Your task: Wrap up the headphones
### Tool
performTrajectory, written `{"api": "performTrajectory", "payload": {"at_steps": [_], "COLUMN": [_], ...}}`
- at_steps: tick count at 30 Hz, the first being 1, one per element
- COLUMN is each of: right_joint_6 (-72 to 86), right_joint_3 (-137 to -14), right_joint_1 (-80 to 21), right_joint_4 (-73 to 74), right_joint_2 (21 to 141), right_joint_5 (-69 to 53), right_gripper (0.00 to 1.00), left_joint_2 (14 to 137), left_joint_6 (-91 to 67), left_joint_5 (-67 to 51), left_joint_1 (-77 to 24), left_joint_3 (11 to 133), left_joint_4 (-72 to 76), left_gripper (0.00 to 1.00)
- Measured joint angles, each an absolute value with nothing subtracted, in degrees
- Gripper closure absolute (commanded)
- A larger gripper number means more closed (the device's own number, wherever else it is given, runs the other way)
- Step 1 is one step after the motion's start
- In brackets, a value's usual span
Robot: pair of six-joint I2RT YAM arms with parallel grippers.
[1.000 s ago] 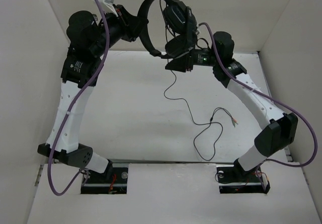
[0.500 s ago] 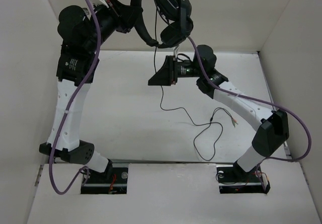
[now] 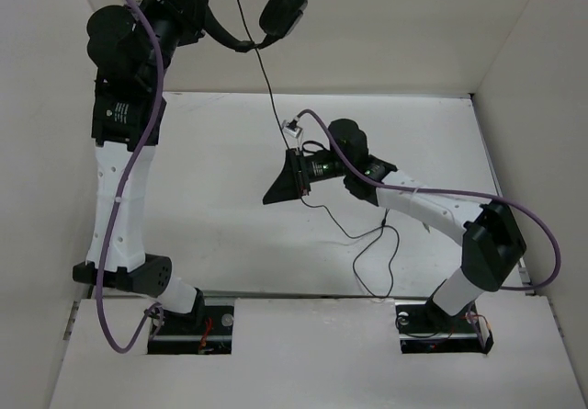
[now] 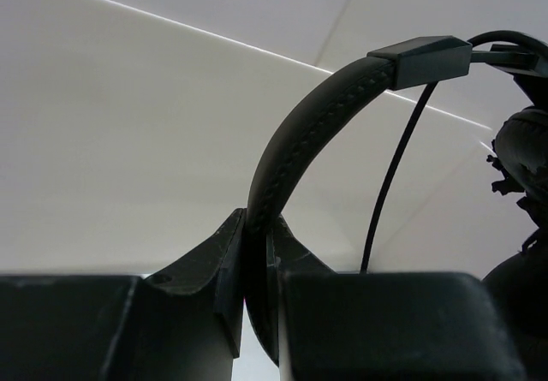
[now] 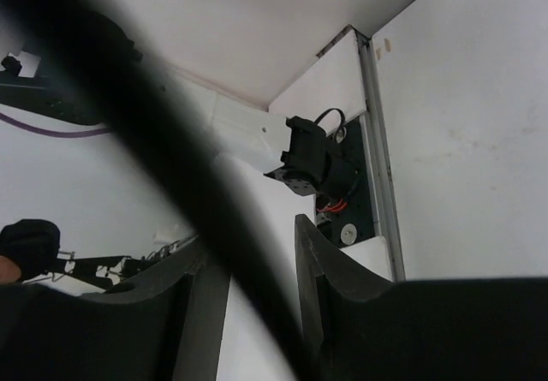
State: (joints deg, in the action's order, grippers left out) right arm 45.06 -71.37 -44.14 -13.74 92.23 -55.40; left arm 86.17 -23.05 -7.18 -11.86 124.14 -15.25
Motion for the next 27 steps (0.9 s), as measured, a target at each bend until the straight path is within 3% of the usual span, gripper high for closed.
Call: {"api": "performTrajectory", "payload": {"at_steps": [4, 8, 10, 27], "right_joint_6": [40.86, 37.93, 37.08, 32.97], "right_joint_3": [-71.40, -71.40, -71.40, -71.85], "right_joint_1": [-44.12, -43.79, -43.55, -41.74], "right_joint_4": [-9.91, -7.57, -7.03, -2.35], "right_joint_2": [90.43, 88.64, 88.07, 84.93], "right_joint_5": [-54.52, -54.11, -54.11, -53.95], "right_gripper": [0.66, 0.86, 0.91, 0.98], "left_joint_2": [86.52, 86.52, 86.52, 85.84], "left_joint_6": [-22.68, -21.41, -20.73, -13.45], "left_joint_5": [-2.66, -0.58, 0.30, 8.32], "left_joint_1": [-11.75, -11.75, -11.75, -10.98], "left_joint_3": [123.59, 122.19, 121.45, 115.79], "left_joint_4": [-15.29, -15.31, -15.31, -13.19], "left_gripper": [0.98, 0.98, 0.98, 0.98]}}
